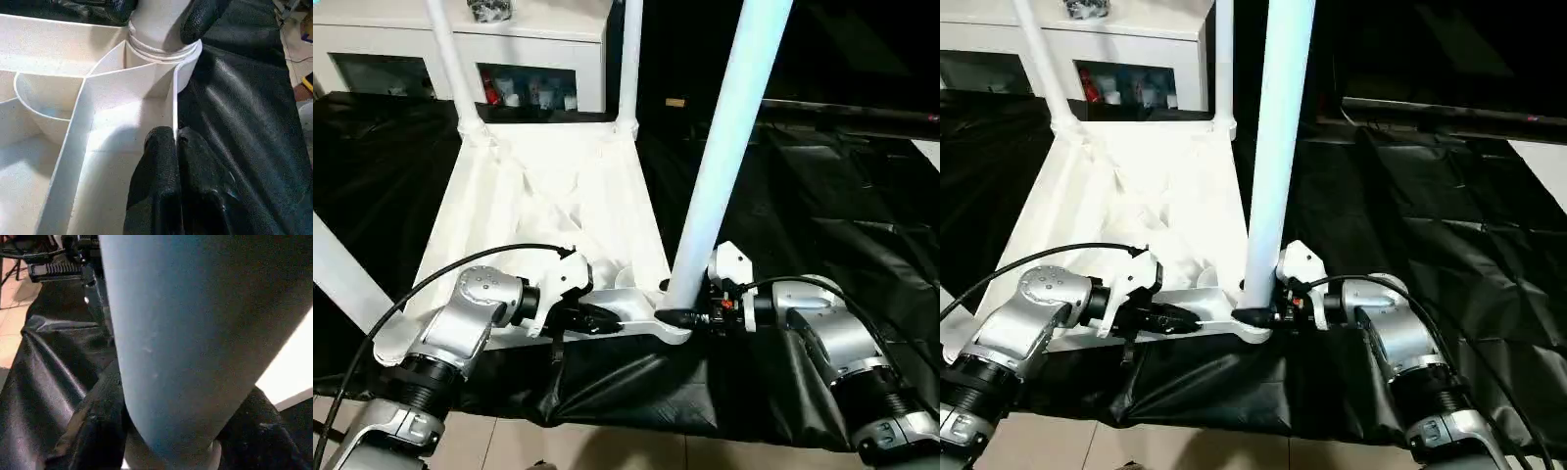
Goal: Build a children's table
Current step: Rotate leg to tighten
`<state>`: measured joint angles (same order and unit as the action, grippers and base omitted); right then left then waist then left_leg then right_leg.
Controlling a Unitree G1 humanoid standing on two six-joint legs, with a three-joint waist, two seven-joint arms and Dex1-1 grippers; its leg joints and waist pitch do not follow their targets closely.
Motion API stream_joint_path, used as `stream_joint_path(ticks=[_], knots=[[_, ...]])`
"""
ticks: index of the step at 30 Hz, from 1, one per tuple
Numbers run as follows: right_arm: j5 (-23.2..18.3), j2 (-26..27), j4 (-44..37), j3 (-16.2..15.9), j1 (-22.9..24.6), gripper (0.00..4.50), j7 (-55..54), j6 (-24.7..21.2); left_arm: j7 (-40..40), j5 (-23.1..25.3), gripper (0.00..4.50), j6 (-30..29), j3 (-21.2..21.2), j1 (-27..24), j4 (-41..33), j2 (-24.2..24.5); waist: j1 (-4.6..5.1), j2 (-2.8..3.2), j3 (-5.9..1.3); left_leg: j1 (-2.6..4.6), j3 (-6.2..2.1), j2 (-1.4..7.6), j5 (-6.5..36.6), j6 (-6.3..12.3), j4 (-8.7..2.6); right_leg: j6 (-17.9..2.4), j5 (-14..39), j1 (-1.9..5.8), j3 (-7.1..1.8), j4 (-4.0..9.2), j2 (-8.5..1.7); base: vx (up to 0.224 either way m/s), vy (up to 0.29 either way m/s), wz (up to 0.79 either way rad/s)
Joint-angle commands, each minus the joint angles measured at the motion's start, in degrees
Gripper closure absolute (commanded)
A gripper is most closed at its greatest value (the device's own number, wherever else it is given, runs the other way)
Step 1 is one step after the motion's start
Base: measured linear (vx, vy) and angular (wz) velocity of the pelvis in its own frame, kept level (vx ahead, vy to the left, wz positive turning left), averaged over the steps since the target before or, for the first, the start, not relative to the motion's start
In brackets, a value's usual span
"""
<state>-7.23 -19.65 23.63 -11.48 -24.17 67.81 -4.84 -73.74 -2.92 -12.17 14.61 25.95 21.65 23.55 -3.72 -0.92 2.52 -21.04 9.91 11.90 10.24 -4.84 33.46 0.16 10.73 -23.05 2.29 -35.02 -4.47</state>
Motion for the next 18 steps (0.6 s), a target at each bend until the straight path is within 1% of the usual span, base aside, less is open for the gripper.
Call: stream_joint_path(ticks=[1, 2, 3, 4, 5, 6, 7, 8, 9, 10, 11, 12, 13, 14, 15, 16, 17, 18], knots=[[0.71, 3.51, -0.94, -2.50, 1.75, 2.51, -3.57, -0.83, 5.24, -1.02, 4.50, 0.68, 0.02, 1.08, -1.57, -4.28, 0.07, 0.14, -3.02, 0.69, 0.17, 1.10, 14.73, 1.48, -4.22, -12.92, 12.32, 2.35, -1.87, 4.28, -2.70, 0.000, 0.000, 0.00], [0.71, 4.00, -1.06, -2.13, 2.02, 2.51, -4.87, -1.03, 6.31, -0.88, 4.50, 0.60, -0.18, 0.94, -1.85, -4.72, 0.11, -0.03, -2.90, 0.67, 0.18, 1.10, 15.37, 1.17, -4.30, -12.38, 14.13, 2.31, -1.93, 4.50, -2.78, 0.000, 0.000, 0.00], [0.85, 5.36, -0.91, -1.26, 2.52, 2.52, -7.98, -1.67, 8.77, -0.55, 4.50, -0.26, -0.60, 0.52, -2.58, -5.83, 0.07, -0.05, -2.91, 0.74, 0.14, 1.08, 15.78, 1.00, -4.30, -12.04, 15.29, 2.28, -1.90, 4.60, -2.81, 0.000, 0.000, 0.00], [0.85, 5.36, -0.91, -1.26, 2.52, 2.52, -7.98, -1.67, 8.77, -0.55, 4.50, -0.26, -0.60, 0.52, -2.58, -5.83, 0.20, -0.03, -2.80, 0.62, 0.07, 1.04, 16.22, 0.65, -4.43, -11.43, 17.01, 2.27, -1.89, 4.75, -2.80, 0.000, 0.000, 0.00], [1.36, 6.54, -0.66, -0.73, 2.94, 2.53, -10.71, -1.25, 10.86, -0.17, 4.50, -0.94, -0.83, 0.15, -3.24, -6.81, 0.23, -0.03, -2.84, 0.64, -0.02, 1.00, 16.60, 0.49, -4.46, -11.04, 18.11, 2.29, -1.82, 4.85, -2.81, 0.000, 0.000, 0.00], [1.43, 6.68, -0.63, -0.68, 2.99, 2.54, -11.04, -1.18, 11.16, -0.09, 4.50, -0.99, -0.85, 0.11, -3.30, -6.93, 0.38, 0.01, -2.82, 0.69, -0.04, 1.07, 17.12, 0.15, -4.53, -10.41, 19.16, 2.09, -1.84, 4.97, -2.77, 0.000, 0.000, 0.00], [2.01, 7.83, -0.39, -0.29, 3.41, 2.54, -13.68, -0.63, 13.54, 0.58, 4.50, -1.39, -1.02, -0.23, -3.79, -7.92, 0.50, 0.00, -2.83, 0.63, -0.11, 1.12, 17.45, -0.04, -4.54, -10.01, 19.60, 2.08, -1.88, 5.00, -2.80, 0.000, 0.000, 0.00], [2.87, 9.75, 0.26, 0.26, 3.69, 2.54, -18.02, -1.41, 17.09, 1.59, 4.50, -2.50, -1.09, -0.61, -4.38, -9.57, 0.54, -0.06, -2.79, 0.62, -0.12, 1.05, 17.58, 0.00, -4.56, -9.77, 20.02, 2.05, -1.86, 5.12, -2.78, 0.000, 0.000, 0.00], [3.35, 11.92, 0.81, 0.73, 3.88, 2.54, -22.00, -2.22, 21.59, 2.78, 4.50, -4.05, -1.27, -0.80, -4.64, -11.69, 0.68, 0.00, -2.72, 0.62, -0.10, 1.09, 17.66, -0.23, -4.62, -9.61, 20.24, 1.90, -1.91, 5.20, -2.76, 0.000, 0.000, 0.00], [3.92, 14.07, 1.58, 1.11, 3.68, 2.54, -25.98, -3.53, 25.15, 3.74, 4.50, -5.13, -1.24, -0.75, -4.56, -13.66, 0.88, -0.02, -2.59, 0.71, -0.13, 1.12, 18.07, -0.82, -4.67, -9.37, 21.30, 1.72, -1.87, 5.24, -2.66, 0.000, 0.000, 0.00], [4.48, 15.61, 2.31, 1.36, 3.35, 2.54, -28.97, -4.37, 27.26, 4.35, 4.50, -5.62, -1.07, -0.65, -4.41, -15.01, 1.00, -0.13, -2.56, 0.68, -0.11, 0.98, 18.44, -0.87, -4.66, -9.01, 22.40, 1.71, -1.83, 5.41, -2.65, 0.000, 0.000, 0.00], [5.01, 16.84, 3.29, 1.58, 2.78, 2.54, -31.43, -4.64, 29.06, 4.91, 4.50, -5.82, -0.97, -0.42, -4.03, -16.13, 1.06, -0.17, -2.65, 0.77, -0.22, 0.81, 19.02, -0.96, -4.59, -8.16, 24.64, 1.69, -1.78, 5.62, -2.75, 0.000, 0.000, 0.00], [5.46, 17.56, 3.80, 1.73, 2.46, 2.54, -33.02, -4.83, 30.08, 5.20, 4.50, -5.86, -0.86, -0.31, -3.82, -16.72, 1.23, 0.04, -2.61, 0.65, -0.28, 0.76, 19.57, -0.92, -4.63, -7.48, 25.70, 1.57, -1.81, 5.87, -2.75, 0.000, 0.000, 0.00], [5.91, 18.91, 5.29, 1.93, 1.29, 2.54, -35.35, -5.14, 31.37, 5.58, 4.50, -5.83, -0.63, 0.20, -3.12, -17.76, 1.33, -0.03, -2.60, 0.65, -0.30, 0.72, 19.87, -0.84, -4.60, -7.15, 26.12, 1.53, -1.76, 5.96, -2.71, 0.000, 0.000, 0.00], [6.21, 20.23, 6.76, 1.99, -0.01, 2.54, -37.06, -5.41, 32.35, 5.85, 4.50, -5.59, -0.26, 0.73, -2.53, -18.71, 1.47, 0.35, -2.62, 0.71, -0.32, 0.64, 20.55, -0.86, -4.58, -6.71, 26.66, 1.34, -1.79, 6.17, -2.67, 0.000, 0.000, 0.00], [6.43, 21.02, 7.61, 1.81, -0.93, 2.54, -37.63, -4.99, 32.55, 5.85, 4.50, -5.41, 0.06, 1.11, -2.15, -19.30, 1.85, 0.34, -2.60, 0.45, -0.52, 0.48, 21.13, -0.96, -4.67, -6.34, 27.85, 1.51, -1.57, 6.14, -2.68, 0.000, 0.000, 0.00], [6.66, 21.52, 8.13, 1.58, -1.64, 2.54, -37.93, -4.40, 32.44, 5.84, 4.50, -5.33, 0.33, 1.37, -2.03, -19.63, 1.89, 0.51, -2.71, 0.50, -0.55, 0.53, 21.26, -0.88, -4.60, -5.99, 27.91, 1.44, -1.59, 6.26, -2.73, 0.000, 0.000, 0.00], [6.04, 21.72, 7.98, 1.88, -2.01, 2.54, -37.43, -4.13, 31.45, 5.74, 4.50, -5.07, 0.68, 1.33, -2.30, -19.30, 1.95, 0.41, -2.71, 0.49, -0.50, 0.52, 21.31, -0.76, -4.55, -5.94, 27.64, 1.39, -1.61, 6.32, -2.68, 0.000, 0.000, 0.00]])
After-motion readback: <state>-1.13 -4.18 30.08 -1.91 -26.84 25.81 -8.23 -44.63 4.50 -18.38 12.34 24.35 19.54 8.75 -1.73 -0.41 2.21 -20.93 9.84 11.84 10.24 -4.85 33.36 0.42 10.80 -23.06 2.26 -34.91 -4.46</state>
